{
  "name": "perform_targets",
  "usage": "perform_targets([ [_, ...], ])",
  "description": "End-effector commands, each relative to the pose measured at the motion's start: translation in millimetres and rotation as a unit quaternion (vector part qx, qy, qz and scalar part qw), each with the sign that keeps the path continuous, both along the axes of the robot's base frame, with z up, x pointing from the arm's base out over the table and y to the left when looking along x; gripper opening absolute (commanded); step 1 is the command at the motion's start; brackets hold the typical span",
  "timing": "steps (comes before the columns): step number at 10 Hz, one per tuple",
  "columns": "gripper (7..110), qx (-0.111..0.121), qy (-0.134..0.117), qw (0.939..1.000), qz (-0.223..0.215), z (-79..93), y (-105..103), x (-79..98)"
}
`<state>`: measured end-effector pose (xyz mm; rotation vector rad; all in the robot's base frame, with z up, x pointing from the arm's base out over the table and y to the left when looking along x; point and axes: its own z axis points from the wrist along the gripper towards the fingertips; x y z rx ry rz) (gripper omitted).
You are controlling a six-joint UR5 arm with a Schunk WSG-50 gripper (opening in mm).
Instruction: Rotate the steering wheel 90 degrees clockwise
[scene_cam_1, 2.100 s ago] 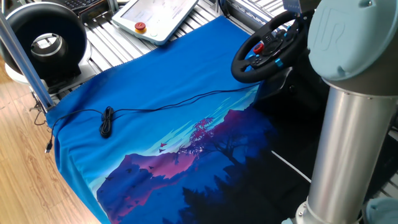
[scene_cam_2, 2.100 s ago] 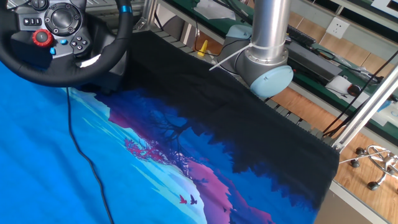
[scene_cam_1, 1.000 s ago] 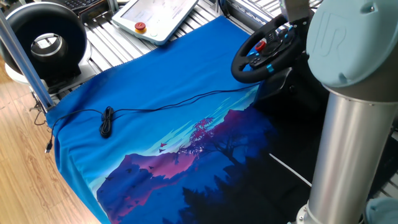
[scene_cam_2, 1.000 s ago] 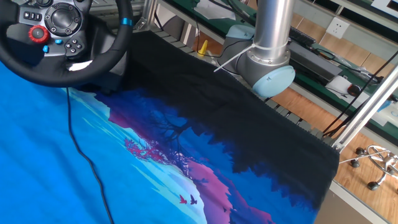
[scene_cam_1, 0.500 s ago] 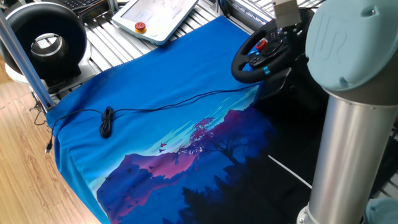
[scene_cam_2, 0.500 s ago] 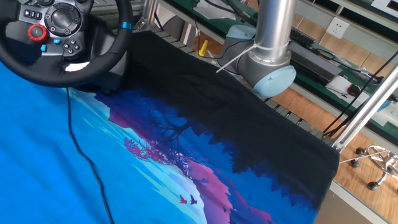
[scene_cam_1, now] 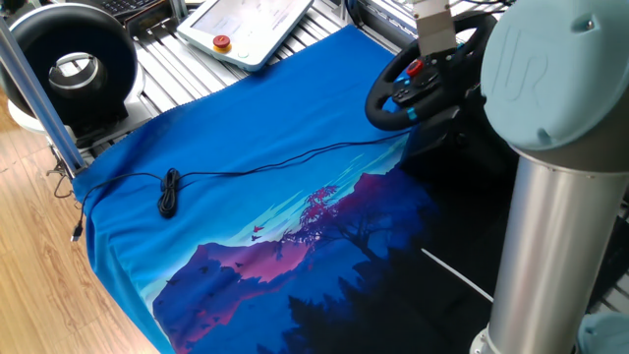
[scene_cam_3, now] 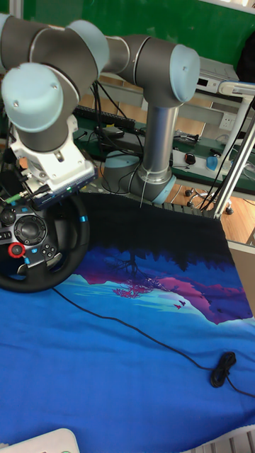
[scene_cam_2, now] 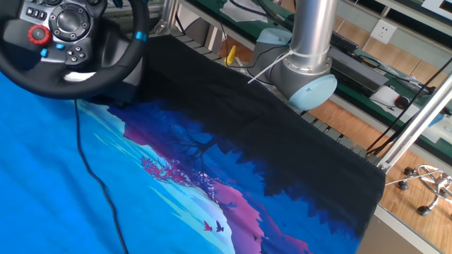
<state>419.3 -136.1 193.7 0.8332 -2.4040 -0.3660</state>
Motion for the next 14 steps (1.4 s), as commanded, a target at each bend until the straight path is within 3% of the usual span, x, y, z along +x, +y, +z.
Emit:
perform_targets([
  [1,7,-0.027,-0.01,0.9994,-0.021,-8.2,19.5,6.6],
  [3,7,-0.038,-0.016,0.9986,-0.034,-15.2,37.7,8.1],
  [6,7,-0.031,-0.011,0.9991,-0.028,-10.5,35.9,5.4],
  [10,7,-0.014,0.022,0.9997,-0.004,37.7,14.8,-8.7],
  [11,7,0.004,0.005,1.0,0.006,41.1,7.7,0.8],
  [12,7,0.002,-0.046,0.9989,0.013,32.4,-1.4,21.8],
  [14,7,-0.006,-0.064,0.9979,-0.005,34.3,-4.1,27.1],
])
